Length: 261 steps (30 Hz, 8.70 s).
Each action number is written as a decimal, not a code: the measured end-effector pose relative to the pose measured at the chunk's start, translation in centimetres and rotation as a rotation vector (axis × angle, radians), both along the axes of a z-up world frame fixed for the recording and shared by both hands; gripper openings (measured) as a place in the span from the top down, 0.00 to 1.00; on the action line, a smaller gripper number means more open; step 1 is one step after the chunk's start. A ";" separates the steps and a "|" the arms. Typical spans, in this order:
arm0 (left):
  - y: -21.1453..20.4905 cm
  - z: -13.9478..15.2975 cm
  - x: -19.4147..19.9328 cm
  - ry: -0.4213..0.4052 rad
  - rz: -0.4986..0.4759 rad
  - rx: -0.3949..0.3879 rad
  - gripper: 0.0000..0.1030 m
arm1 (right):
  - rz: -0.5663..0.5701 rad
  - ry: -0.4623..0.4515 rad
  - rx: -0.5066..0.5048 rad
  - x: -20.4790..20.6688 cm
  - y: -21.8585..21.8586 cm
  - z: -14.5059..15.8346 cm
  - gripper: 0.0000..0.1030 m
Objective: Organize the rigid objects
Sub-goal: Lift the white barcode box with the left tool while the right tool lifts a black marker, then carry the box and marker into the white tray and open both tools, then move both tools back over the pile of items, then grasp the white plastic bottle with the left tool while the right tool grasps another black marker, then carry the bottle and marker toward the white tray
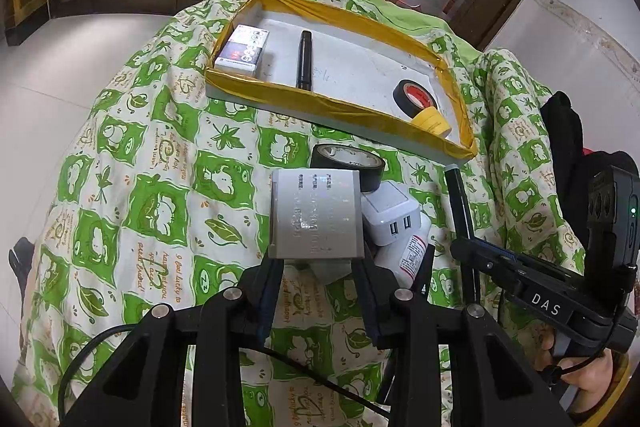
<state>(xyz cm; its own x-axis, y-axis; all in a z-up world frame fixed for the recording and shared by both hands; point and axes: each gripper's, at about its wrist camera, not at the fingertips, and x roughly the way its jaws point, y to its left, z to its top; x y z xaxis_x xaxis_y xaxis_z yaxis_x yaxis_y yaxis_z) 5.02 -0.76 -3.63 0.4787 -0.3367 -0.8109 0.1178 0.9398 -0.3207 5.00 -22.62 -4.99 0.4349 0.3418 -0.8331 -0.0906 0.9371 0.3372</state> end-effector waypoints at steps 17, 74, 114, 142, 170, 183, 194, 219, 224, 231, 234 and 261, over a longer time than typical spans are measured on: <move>0.1 0.1 0.0 0.001 0.002 -0.003 0.65 | -0.002 -0.026 0.006 0.2 -0.2 1.2 0.86; 0.5 4.3 7.6 -0.088 -0.014 0.050 0.65 | -0.075 -0.102 0.128 9.4 -2.4 5.4 0.86; -5.9 0.2 15.8 -0.027 -0.136 0.151 0.65 | -0.055 -0.053 0.183 18.5 0.4 0.7 0.86; -4.9 -1.5 15.8 0.002 -0.132 0.232 0.49 | -0.103 -0.008 0.117 19.4 -0.5 -2.1 0.85; 2.7 0.3 0.7 -0.009 0.157 -0.065 0.36 | -0.093 0.015 0.352 5.1 -2.0 1.4 0.51; 2.5 -1.3 0.6 0.059 0.165 -0.068 0.36 | -0.044 0.125 0.345 -0.4 -2.4 -0.7 0.50; 1.9 -1.5 0.8 0.063 0.149 -0.056 0.36 | 0.025 0.255 0.365 -0.9 0.0 -3.3 0.52; -3.1 -3.2 4.4 0.101 0.081 0.165 0.43 | -0.028 0.145 0.098 0.1 1.4 -2.6 0.81; -2.3 -3.2 4.0 0.110 0.088 0.138 0.64 | 0.010 0.179 0.103 0.6 2.2 -3.7 0.79; -1.4 -2.8 2.7 0.122 0.090 0.094 0.64 | 0.021 0.213 0.123 0.9 3.1 -4.4 0.78; -1.4 -2.8 2.4 0.127 0.082 0.079 0.64 | 0.028 0.229 0.129 0.5 2.9 -4.5 0.78; -0.1 -1.8 1.5 0.061 0.123 -0.028 0.65 | 0.004 0.090 0.033 0.0 2.0 -2.8 0.85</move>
